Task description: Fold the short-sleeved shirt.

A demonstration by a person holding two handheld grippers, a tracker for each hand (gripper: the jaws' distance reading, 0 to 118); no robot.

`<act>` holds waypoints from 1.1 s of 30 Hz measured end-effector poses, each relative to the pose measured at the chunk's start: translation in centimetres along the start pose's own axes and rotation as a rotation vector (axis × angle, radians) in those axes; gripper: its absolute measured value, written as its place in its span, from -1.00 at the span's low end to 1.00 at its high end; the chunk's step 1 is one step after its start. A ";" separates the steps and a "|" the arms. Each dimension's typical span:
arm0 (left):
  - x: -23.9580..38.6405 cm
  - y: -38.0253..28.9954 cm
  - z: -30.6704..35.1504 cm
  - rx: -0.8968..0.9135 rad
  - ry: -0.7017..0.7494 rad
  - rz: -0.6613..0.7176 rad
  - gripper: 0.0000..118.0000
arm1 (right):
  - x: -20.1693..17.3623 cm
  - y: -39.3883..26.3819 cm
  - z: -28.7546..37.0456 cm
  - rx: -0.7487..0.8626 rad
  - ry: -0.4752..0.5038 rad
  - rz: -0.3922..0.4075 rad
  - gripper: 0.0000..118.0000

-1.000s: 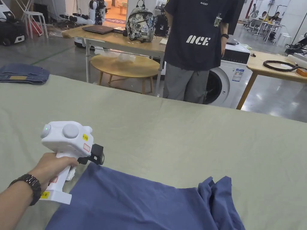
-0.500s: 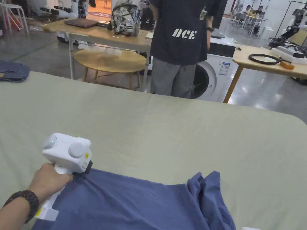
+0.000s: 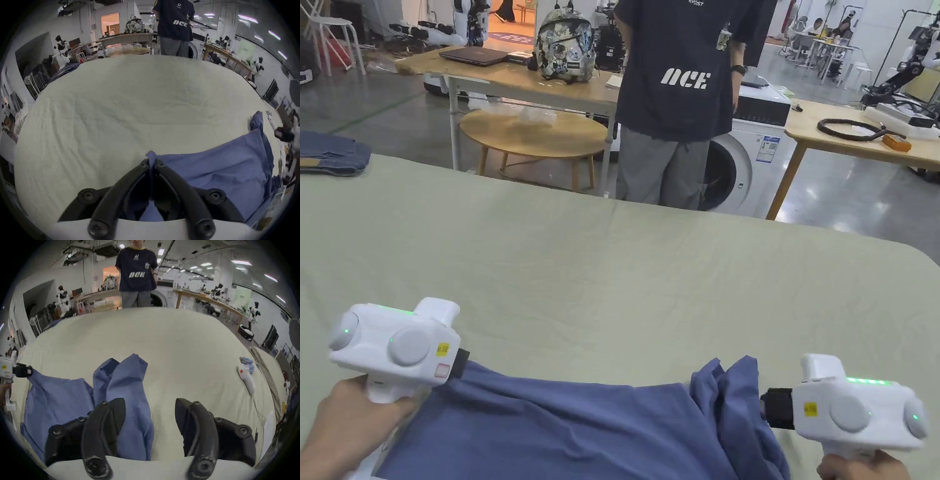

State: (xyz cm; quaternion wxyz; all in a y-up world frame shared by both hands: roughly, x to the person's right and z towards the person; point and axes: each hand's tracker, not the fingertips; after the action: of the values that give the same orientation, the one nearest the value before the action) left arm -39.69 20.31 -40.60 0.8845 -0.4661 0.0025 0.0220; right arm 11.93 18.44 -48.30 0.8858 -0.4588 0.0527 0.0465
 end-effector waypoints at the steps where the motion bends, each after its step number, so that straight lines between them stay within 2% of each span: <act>1: -0.1 -0.2 -0.6 -0.004 0.003 -0.003 -1.00 | 0.0 0.2 -1.0 -0.035 0.000 0.001 0.14; 6: -1.0 -0.8 -0.8 -0.008 -0.002 0.019 -1.00 | -0.2 -0.5 -5.3 -0.231 0.035 -0.005 0.14; 8: -1.6 -0.5 -0.8 -0.011 -0.002 0.027 -1.00 | -0.6 -0.8 -5.2 -0.182 0.011 0.022 0.14; 10: -1.5 -1.0 -0.9 -0.009 -0.005 0.031 -1.00 | -0.7 -0.7 -4.9 -0.192 -0.001 -0.020 0.13; 12: -1.7 -1.0 -0.9 -0.007 -0.006 0.035 -1.00 | -1.0 -0.6 -4.4 -0.184 -0.029 -0.013 0.09; 14: -1.6 -1.1 -0.8 -0.004 -0.006 0.039 -1.00 | -1.5 -0.8 -4.0 -0.167 -0.059 0.039 -0.30; 15: -1.8 -0.9 -0.9 -0.003 -0.007 0.047 -1.00 | -1.6 -1.4 -3.7 -0.167 -0.043 0.031 -0.60; 16: -2.0 -0.8 -0.9 -0.001 -0.010 0.054 -1.00 | -1.6 -1.7 -3.6 -0.170 -0.036 0.031 -1.00; 17: -1.5 -1.4 -0.5 0.003 -0.011 0.060 -1.00 | -1.4 -2.0 -3.2 -0.168 -0.020 0.028 -1.00; 21: -1.3 -1.5 0.8 0.024 -0.012 0.062 -1.00 | -0.6 -3.3 -0.7 -0.069 0.015 -0.074 -1.00; 24: -2.0 -0.7 2.4 0.062 -0.006 0.062 -1.00 | 0.6 -3.0 2.1 0.039 -0.003 -0.076 -1.00; 27: -2.2 -0.5 4.9 0.116 -0.009 0.068 -1.00 | 2.0 -2.4 5.8 0.138 -0.002 -0.113 -1.00; 33: -2.9 0.4 10.3 0.228 0.005 0.073 -1.00 | 3.6 -0.9 12.5 0.292 -0.068 -0.100 -1.00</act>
State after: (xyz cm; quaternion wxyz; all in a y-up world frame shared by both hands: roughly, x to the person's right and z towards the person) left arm -42.76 28.98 -35.05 0.9303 -0.3623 0.0240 0.0525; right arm 16.24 28.27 -40.85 0.9455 -0.3255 0.0061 0.0098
